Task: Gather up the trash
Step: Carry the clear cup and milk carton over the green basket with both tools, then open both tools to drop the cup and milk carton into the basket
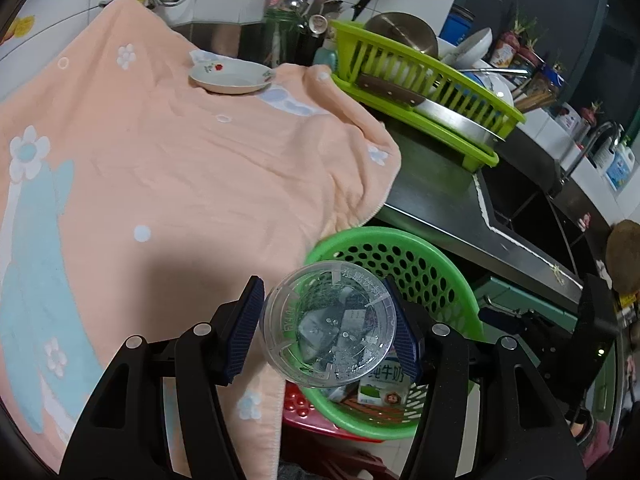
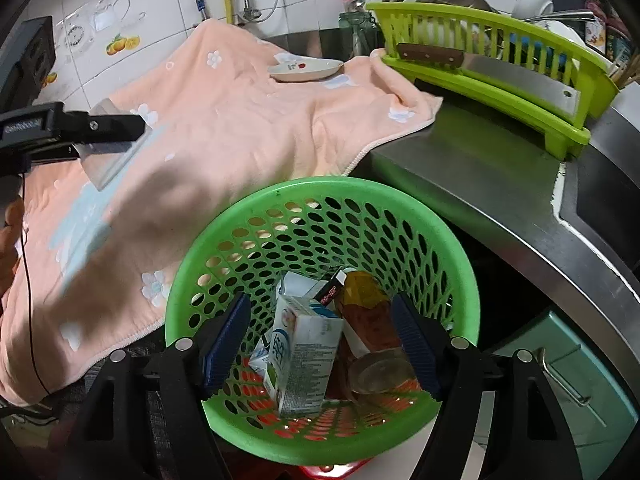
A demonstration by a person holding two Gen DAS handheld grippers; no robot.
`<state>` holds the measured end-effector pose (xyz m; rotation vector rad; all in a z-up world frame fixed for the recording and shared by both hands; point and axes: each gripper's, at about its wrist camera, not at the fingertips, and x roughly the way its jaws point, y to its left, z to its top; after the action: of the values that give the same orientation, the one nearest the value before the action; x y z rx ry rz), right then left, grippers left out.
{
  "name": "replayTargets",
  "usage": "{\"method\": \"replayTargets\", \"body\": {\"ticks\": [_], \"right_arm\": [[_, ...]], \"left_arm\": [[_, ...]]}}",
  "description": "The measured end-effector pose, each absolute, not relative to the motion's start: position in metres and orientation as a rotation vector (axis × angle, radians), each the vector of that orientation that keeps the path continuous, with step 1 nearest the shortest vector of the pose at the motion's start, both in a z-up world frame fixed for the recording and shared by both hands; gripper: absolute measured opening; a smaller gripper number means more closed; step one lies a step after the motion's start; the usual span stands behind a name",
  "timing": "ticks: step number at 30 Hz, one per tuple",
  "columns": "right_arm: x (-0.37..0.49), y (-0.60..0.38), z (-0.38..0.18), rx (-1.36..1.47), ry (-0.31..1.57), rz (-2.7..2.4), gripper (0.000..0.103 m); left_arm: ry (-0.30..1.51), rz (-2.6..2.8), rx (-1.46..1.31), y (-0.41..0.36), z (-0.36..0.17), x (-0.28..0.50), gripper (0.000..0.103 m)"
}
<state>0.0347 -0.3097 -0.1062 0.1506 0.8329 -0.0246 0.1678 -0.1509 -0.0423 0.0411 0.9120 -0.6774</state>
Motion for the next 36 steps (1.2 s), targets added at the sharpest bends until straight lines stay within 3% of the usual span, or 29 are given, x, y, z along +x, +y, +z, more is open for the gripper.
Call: {"method": "replayTargets", "body": {"ticks": [24, 36], "right_arm": [[0.01, -0.317, -0.1, 0.204, 0.799, -0.037, 0.076], [0.009, -0.312, -0.097, 0.209, 0.789, -0.023, 0.076]], "left_arm": [[0.994, -0.749, 0.095, -0.196, -0.075, 0.157, 0.061], [0.96, -0.721, 0.119, -0.191, -0.073, 0.15, 0.077]]}}
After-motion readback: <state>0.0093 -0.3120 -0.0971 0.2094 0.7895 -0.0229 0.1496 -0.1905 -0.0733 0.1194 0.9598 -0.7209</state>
